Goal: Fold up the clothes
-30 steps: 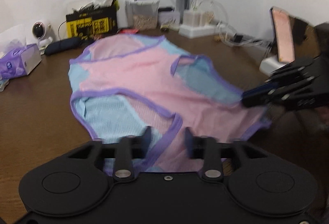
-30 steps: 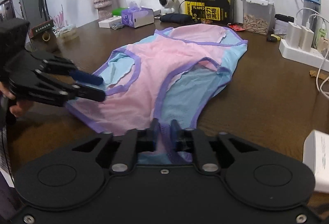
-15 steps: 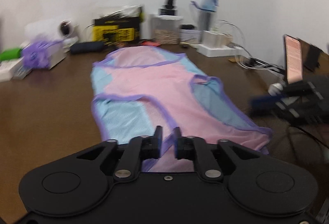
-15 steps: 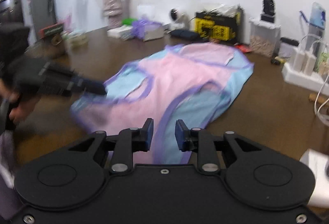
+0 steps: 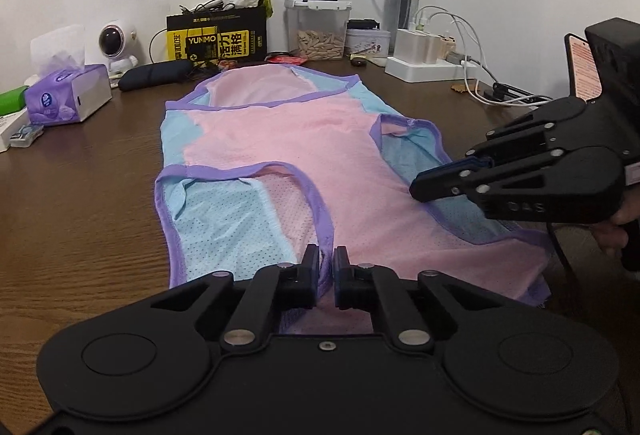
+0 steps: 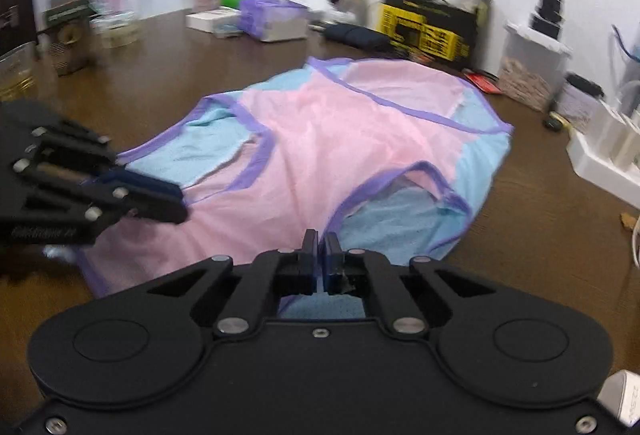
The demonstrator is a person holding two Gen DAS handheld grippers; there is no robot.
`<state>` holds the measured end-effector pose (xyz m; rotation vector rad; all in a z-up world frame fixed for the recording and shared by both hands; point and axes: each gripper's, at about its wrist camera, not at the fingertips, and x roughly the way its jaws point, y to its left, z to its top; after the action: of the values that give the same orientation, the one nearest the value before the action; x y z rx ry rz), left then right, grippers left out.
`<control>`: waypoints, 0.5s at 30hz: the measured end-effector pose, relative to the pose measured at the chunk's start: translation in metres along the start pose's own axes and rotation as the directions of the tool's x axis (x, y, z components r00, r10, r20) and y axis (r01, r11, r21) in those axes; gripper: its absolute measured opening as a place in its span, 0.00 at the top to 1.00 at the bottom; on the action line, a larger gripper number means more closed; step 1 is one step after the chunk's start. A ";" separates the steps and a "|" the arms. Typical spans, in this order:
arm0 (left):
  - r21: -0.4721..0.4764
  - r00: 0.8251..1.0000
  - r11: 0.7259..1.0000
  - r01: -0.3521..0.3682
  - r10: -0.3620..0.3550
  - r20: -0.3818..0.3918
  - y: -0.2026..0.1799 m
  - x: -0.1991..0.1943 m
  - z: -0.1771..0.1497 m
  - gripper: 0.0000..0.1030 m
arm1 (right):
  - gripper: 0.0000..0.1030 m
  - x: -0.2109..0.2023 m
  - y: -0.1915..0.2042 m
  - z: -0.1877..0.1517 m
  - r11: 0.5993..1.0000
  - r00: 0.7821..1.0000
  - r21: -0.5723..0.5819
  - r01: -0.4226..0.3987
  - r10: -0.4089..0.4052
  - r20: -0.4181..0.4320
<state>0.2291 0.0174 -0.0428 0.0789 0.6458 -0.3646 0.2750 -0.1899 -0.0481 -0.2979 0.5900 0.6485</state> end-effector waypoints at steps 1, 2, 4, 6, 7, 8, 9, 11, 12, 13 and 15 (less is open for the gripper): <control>0.003 1.000 1.000 0.002 -0.002 0.002 -0.001 0.000 0.000 0.92 | 0.76 -0.003 -0.003 0.003 0.999 0.999 -0.019 0.030 -0.030 0.024; 0.006 1.000 1.000 0.004 -0.004 0.004 -0.001 0.000 -0.001 0.92 | 0.75 -0.001 -0.008 0.008 0.999 0.999 -0.015 0.049 -0.048 0.023; 0.009 1.000 1.000 0.006 -0.006 0.010 -0.002 0.000 -0.002 0.92 | 0.75 0.009 -0.027 0.022 0.995 0.998 0.070 0.065 -0.065 -0.008; 0.008 1.000 1.000 0.004 -0.004 0.014 -0.003 0.000 -0.003 0.92 | 0.76 0.027 -0.049 0.029 0.973 0.998 0.226 0.038 -0.026 -0.055; 0.008 1.000 1.000 0.003 -0.003 0.015 -0.003 0.000 -0.003 0.92 | 0.76 0.035 -0.055 0.030 0.965 0.998 0.260 0.032 -0.018 -0.056; 0.008 1.000 1.000 0.003 -0.003 0.015 -0.003 0.000 -0.003 0.91 | 0.76 0.042 -0.060 0.031 0.958 0.998 0.286 0.028 -0.013 -0.054; 0.008 1.000 1.000 0.002 -0.002 0.016 -0.004 0.000 -0.003 0.91 | 0.76 0.049 -0.065 0.032 0.950 0.999 0.312 0.024 -0.008 -0.052; 0.008 1.000 1.000 0.000 -0.001 0.016 -0.005 0.000 -0.004 0.91 | 0.84 0.053 -0.069 0.032 0.936 1.000 0.352 0.010 0.000 -0.027; 0.008 1.000 1.000 0.000 0.000 0.017 -0.005 0.000 -0.004 0.91 | 0.89 0.055 -0.070 0.031 0.928 1.000 0.373 0.005 0.000 -0.015; 0.008 1.000 1.000 -0.001 0.001 0.017 -0.005 0.000 -0.004 0.91 | 0.96 0.055 -0.070 0.030 0.929 1.000 0.370 0.013 -0.007 -0.018; 0.008 1.000 1.000 -0.002 0.002 0.018 -0.006 0.000 -0.004 0.91 | 0.96 0.053 -0.066 0.026 0.944 0.999 0.328 0.022 -0.011 -0.038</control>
<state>0.2244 0.0126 -0.0456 0.0835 0.6262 -0.3652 0.3622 -0.2037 -0.0541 -0.0010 0.7183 0.5184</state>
